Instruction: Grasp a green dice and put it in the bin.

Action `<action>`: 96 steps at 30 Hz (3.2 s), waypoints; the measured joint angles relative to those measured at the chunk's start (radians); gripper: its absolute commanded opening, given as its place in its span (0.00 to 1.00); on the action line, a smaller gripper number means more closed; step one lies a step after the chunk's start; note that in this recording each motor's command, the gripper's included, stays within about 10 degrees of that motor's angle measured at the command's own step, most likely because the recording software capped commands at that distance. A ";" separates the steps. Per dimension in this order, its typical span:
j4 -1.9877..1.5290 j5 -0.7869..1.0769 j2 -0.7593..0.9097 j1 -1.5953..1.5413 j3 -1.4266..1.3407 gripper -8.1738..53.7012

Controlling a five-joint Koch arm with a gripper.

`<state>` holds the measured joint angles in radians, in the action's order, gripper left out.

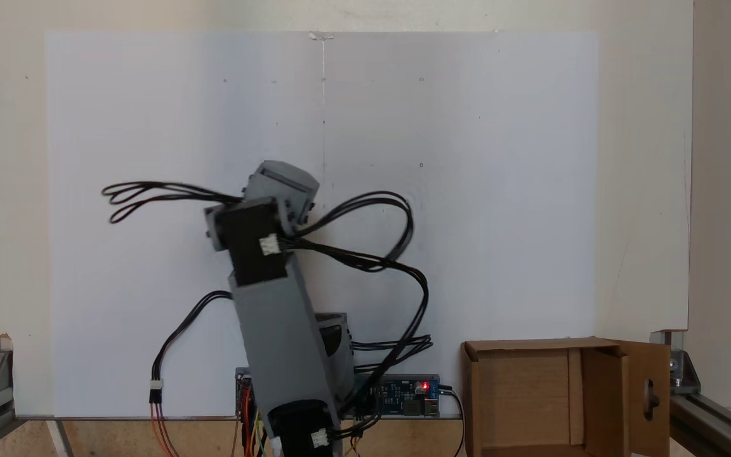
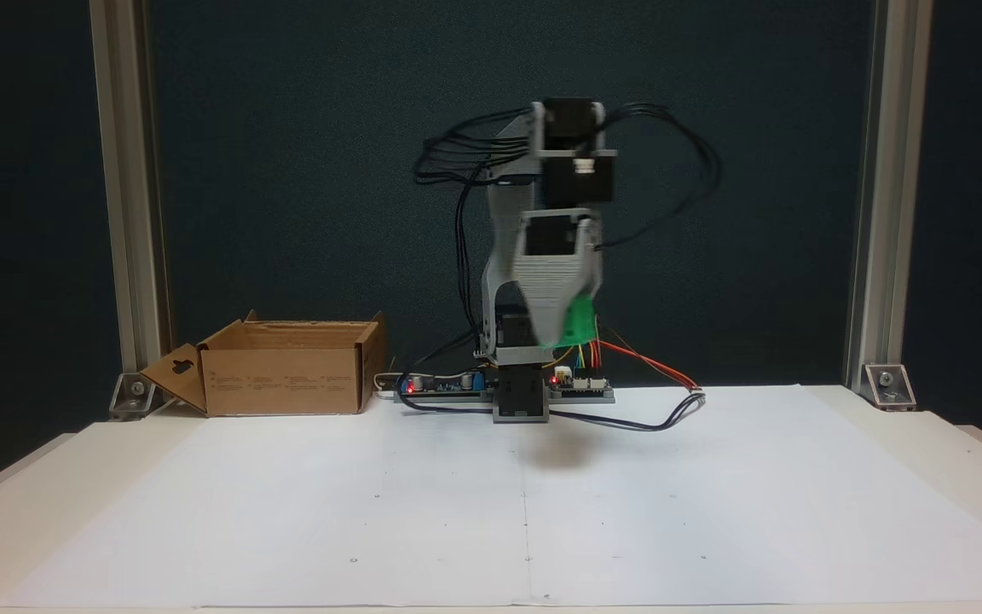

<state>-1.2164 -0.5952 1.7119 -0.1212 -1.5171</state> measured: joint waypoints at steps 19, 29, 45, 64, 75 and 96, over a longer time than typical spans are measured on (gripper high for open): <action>0.212 0.615 -0.029 1.089 0.155 0.33; 0.210 0.755 -0.227 1.667 0.316 0.33; 0.241 0.891 -0.565 1.973 0.353 0.73; 0.431 0.779 -0.169 1.655 0.351 0.83; 0.430 0.661 -0.034 0.879 0.350 0.86; 1.152 0.661 0.528 0.189 -0.784 0.85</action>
<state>-0.0644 0.0660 2.2396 0.0675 -2.3010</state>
